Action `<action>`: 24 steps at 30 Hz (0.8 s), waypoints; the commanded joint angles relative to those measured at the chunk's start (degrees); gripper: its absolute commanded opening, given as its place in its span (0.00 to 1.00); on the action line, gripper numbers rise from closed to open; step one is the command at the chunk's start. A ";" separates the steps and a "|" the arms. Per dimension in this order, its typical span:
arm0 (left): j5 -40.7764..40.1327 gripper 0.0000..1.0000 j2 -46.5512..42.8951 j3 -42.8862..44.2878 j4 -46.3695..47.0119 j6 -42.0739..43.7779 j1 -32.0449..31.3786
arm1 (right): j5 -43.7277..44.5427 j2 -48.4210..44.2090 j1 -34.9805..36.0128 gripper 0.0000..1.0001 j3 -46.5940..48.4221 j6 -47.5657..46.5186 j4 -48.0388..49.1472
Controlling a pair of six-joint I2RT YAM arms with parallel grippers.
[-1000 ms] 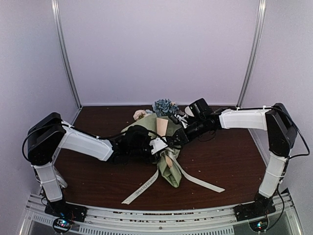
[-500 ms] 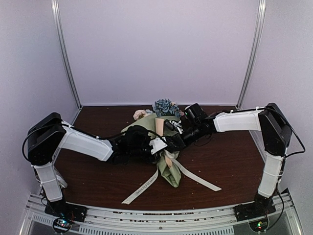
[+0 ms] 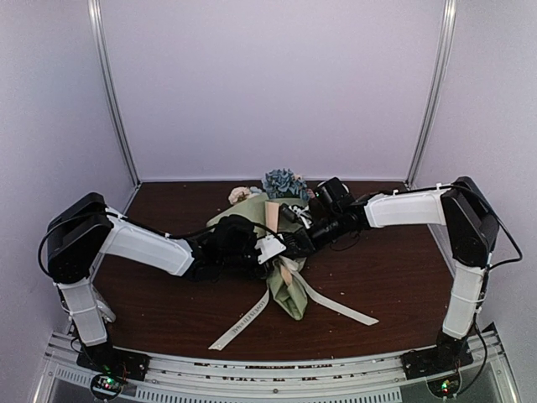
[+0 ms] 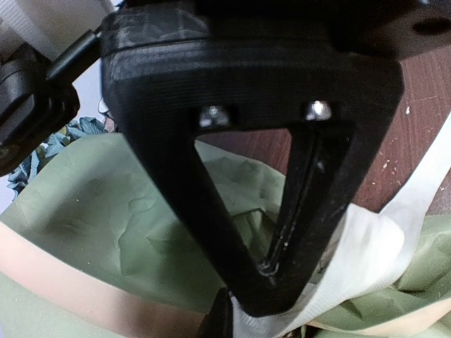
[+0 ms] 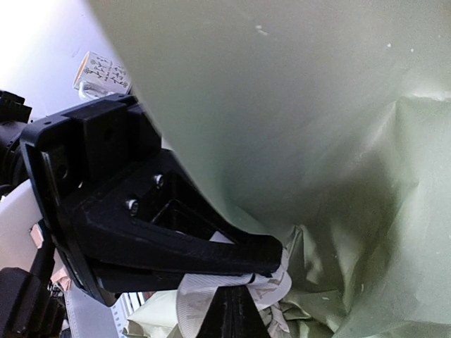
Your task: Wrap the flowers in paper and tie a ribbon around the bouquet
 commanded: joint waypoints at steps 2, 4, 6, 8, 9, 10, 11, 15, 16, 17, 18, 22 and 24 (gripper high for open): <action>-1.27 0.00 -2.15 -0.20 2.65 -0.86 0.07 | 2.43 -1.16 0.00 0.00 0.91 -0.95 -0.64; -1.76 0.00 -2.41 -0.35 2.41 -0.86 0.11 | 3.12 -1.65 -0.20 0.00 0.82 -0.99 -0.76; -2.05 0.00 -2.80 -0.62 2.27 -0.82 0.16 | 3.94 -2.15 -0.38 0.00 0.57 -0.93 -0.73; -2.07 0.02 -3.23 -0.89 2.10 -0.70 0.18 | 4.79 -2.75 -0.53 0.00 0.36 -0.93 -0.78; -2.03 0.05 -3.44 -1.06 1.96 -0.67 0.24 | 4.99 -3.09 -0.57 0.00 0.24 -0.85 -0.61; -1.88 0.08 -3.67 -1.24 1.82 -0.54 0.24 | 5.46 -3.44 -0.62 0.00 0.06 -0.72 -0.43; -1.77 0.12 -4.02 -1.47 1.53 -0.37 0.24 | 5.69 -3.87 -0.66 0.00 -0.09 -0.67 -0.29; 0.87 0.22 -6.55 -0.69 -2.63 -1.42 0.40 | 6.46 -4.40 -0.76 0.00 -0.28 -0.58 -0.35; 2.18 0.26 -7.59 -0.28 -4.13 -1.80 0.48 | 6.60 -4.46 -0.82 0.00 -0.28 -0.58 -0.36; 3.25 0.27 -8.02 0.04 -5.54 -1.90 0.50 | 6.57 -4.59 -0.79 0.00 -0.43 -0.58 -0.23; 3.62 0.28 -8.09 0.08 -6.33 -1.92 0.51 | 6.41 -4.65 -0.95 0.00 -0.52 -0.46 0.03; 1.69 0.30 -7.30 0.14 -8.10 -1.66 0.60 | 6.71 -4.86 -0.93 0.00 -0.48 -0.60 -0.18; 1.24 0.40 -8.44 0.50 -10.39 -1.28 0.60 | 7.69 -5.12 -1.08 0.00 -0.52 -0.75 -0.52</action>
